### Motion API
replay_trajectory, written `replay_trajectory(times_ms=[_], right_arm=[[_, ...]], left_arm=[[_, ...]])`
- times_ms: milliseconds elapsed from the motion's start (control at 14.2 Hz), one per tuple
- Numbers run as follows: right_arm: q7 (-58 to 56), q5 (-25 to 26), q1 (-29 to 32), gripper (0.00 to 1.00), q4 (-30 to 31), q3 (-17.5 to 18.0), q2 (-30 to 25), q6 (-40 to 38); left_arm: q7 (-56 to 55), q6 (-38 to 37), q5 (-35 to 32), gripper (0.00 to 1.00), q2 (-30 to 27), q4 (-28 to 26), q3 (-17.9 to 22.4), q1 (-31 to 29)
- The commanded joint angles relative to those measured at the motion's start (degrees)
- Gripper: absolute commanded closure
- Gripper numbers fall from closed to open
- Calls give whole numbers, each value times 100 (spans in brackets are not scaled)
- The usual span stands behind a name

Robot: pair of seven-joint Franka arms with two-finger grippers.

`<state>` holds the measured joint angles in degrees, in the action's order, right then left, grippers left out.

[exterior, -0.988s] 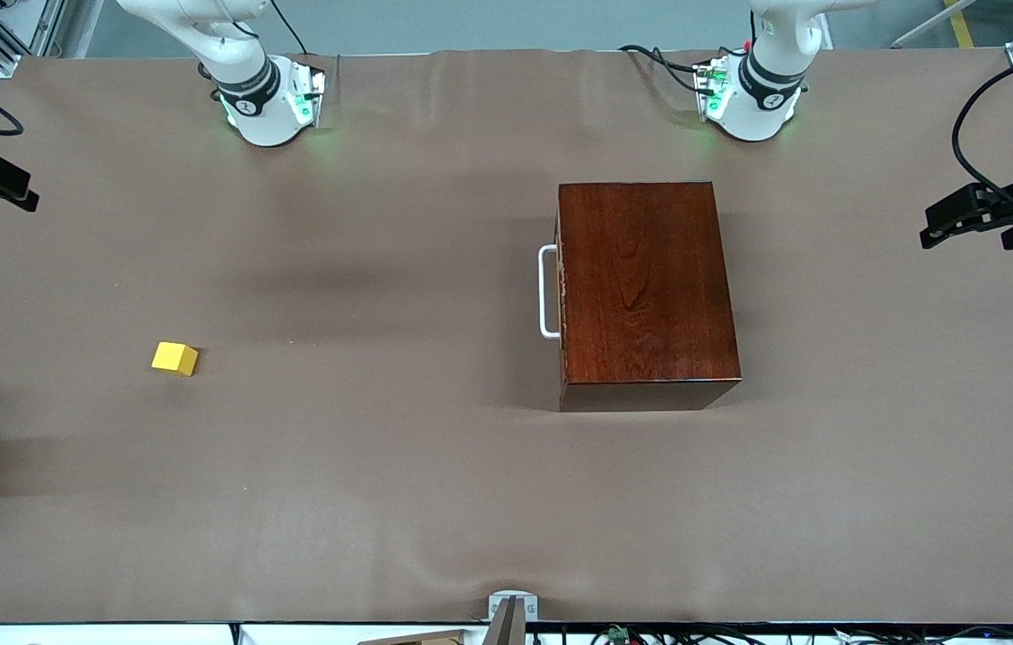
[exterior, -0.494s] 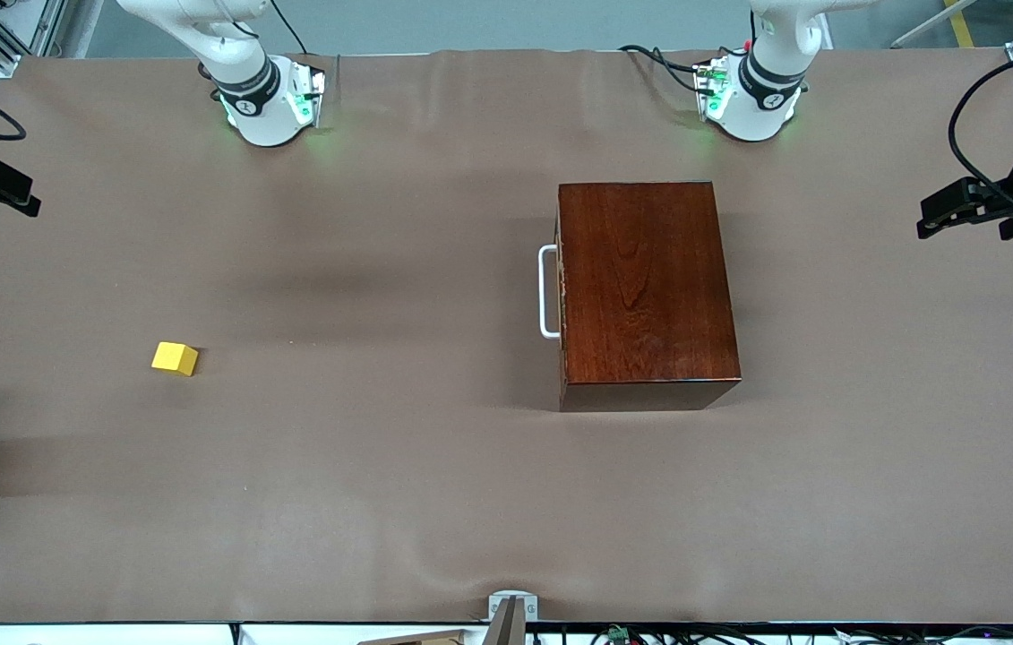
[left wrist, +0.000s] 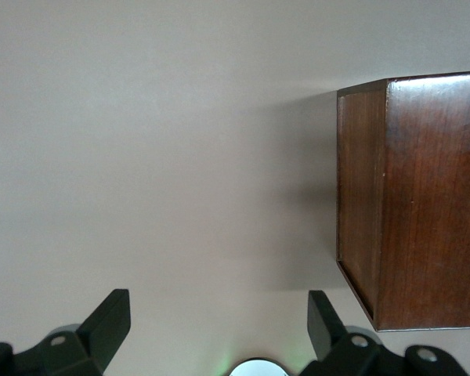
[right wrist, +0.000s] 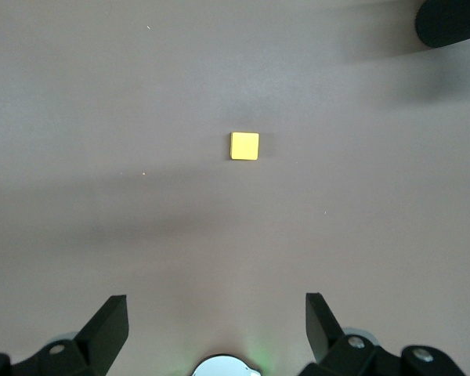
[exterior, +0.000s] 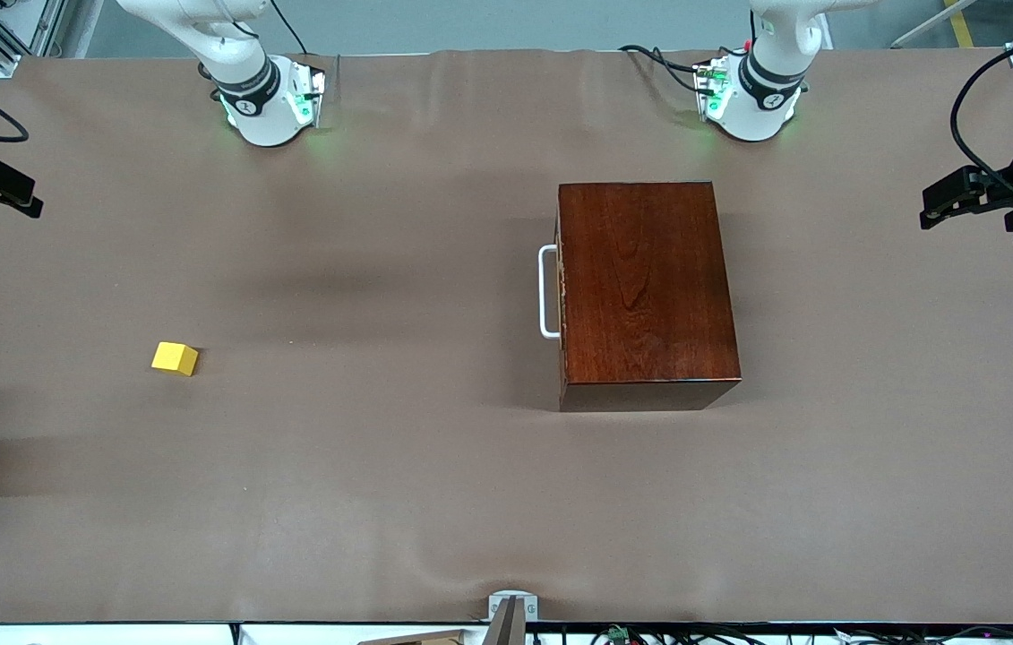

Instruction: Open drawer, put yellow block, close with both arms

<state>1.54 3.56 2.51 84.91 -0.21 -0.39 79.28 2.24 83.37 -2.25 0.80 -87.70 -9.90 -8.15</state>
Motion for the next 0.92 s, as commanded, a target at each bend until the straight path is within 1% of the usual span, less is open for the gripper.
replay_trajectory(times_ms=[0, 141, 353, 564, 847], right_arm=[[49, -4, -22, 0, 175, -5, -58, 122], [40, -4, -22, 0, 193, -5, -58, 158], [40, -4, -13, 0, 325, -5, -58, 245], [40, -4, -22, 0, 527, -5, -58, 517], [40, -4, -13, 0, 694, -5, -67, 694]], left_arm=[[49, 4, 153, 0, -89, -37, -38, -47], [5, 101, 312, 0, -89, -46, -38, -56], [-276, 189, 304, 0, -89, -63, -38, -47], [-277, 189, 277, 0, -71, -72, -38, -47], [-268, 171, 251, 0, -10, -20, -38, -47]])
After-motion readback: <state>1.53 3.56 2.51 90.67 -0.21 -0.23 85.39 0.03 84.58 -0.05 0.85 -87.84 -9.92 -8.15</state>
